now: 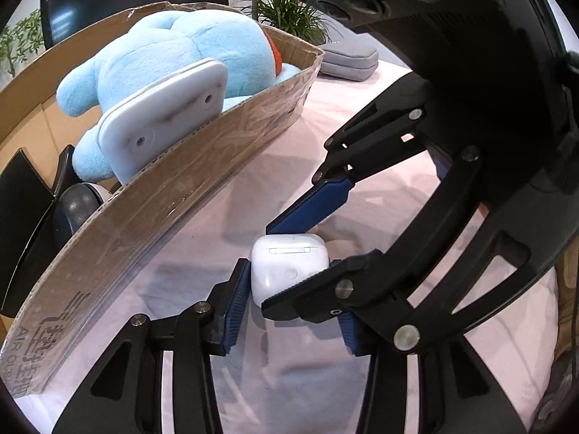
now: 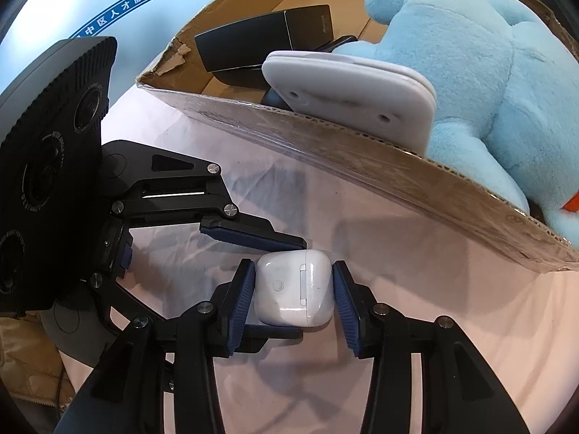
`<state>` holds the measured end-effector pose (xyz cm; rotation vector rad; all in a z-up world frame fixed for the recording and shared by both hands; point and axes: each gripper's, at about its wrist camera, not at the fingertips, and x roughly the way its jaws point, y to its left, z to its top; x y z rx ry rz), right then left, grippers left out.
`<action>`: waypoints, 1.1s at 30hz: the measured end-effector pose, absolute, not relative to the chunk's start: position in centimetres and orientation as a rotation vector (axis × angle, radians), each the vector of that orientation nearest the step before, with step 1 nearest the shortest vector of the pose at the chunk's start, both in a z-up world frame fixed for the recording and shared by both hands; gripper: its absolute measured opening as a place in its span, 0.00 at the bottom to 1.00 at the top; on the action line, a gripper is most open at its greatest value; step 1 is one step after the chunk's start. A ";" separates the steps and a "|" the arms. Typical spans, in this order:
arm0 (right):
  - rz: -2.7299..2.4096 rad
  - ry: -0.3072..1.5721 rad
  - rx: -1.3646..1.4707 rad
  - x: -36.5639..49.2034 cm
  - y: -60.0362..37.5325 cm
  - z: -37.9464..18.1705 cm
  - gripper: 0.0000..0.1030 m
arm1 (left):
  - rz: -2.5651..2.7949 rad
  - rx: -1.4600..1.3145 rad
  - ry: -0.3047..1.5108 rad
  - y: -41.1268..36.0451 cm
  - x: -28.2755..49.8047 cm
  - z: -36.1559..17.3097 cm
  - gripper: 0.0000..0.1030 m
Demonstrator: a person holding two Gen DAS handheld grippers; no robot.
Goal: Organize objects
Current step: 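Grasp the white earbuds case with both grippers, then lift the earbuds case with both grippers and carry it over the box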
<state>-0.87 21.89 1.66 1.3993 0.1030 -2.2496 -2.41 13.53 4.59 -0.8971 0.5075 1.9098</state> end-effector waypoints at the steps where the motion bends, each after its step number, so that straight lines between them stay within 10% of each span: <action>1: -2.249 0.110 1.404 -0.8 21.8 1.7 0.40 | 1.908 -0.895 0.510 13.5 -2.3 4.7 0.40; 33: -2.287 0.057 1.410 2.4 20.0 2.3 0.40 | 1.885 -0.842 0.503 10.4 -1.1 7.4 0.40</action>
